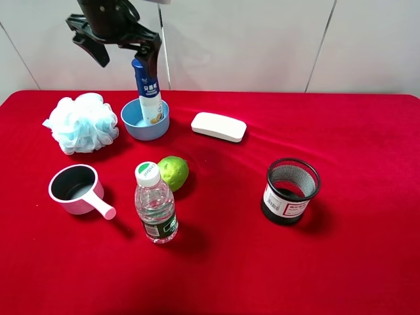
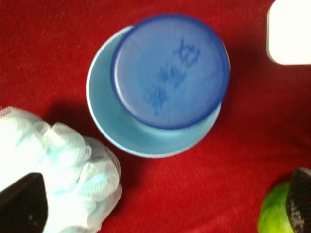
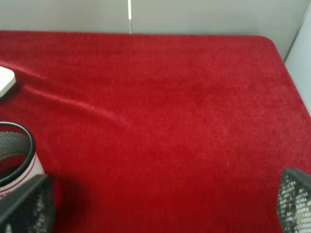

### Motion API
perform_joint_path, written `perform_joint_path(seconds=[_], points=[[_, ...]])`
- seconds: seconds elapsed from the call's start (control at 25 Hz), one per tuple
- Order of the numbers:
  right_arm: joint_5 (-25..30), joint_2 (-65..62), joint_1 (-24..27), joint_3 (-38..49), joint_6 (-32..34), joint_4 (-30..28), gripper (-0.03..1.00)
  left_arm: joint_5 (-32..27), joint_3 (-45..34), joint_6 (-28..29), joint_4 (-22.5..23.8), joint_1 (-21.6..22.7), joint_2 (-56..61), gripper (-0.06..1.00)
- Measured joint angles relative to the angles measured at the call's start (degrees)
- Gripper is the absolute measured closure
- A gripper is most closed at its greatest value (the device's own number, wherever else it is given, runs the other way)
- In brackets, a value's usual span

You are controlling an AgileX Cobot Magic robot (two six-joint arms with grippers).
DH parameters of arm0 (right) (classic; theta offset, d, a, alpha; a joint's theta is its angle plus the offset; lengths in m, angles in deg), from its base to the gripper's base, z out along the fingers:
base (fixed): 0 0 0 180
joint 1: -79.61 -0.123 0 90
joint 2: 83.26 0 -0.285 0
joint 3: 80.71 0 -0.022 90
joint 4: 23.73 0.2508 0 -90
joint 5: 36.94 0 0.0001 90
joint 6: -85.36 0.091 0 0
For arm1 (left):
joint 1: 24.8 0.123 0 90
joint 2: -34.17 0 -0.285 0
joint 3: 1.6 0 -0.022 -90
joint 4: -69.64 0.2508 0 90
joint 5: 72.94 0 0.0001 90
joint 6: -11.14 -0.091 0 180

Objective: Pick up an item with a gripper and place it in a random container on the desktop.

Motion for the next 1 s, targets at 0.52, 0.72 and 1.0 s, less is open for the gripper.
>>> perform_joint_path(seconds=[0.52,0.72,1.0], points=[[0.0,0.0,0.0,0.0,0.0,0.0,0.28,-3.9,0.7,0.0,0.0,0.0,8.3,-0.05],[0.0,0.0,0.0,0.0,0.0,0.0,0.28,-4.0,0.7,-1.4,0.0,0.0,11.5,-0.05],[0.0,0.0,0.0,0.0,0.0,0.0,0.28,-4.0,-3.2,-2.3,-0.1,-0.3,18.1,-0.05]])
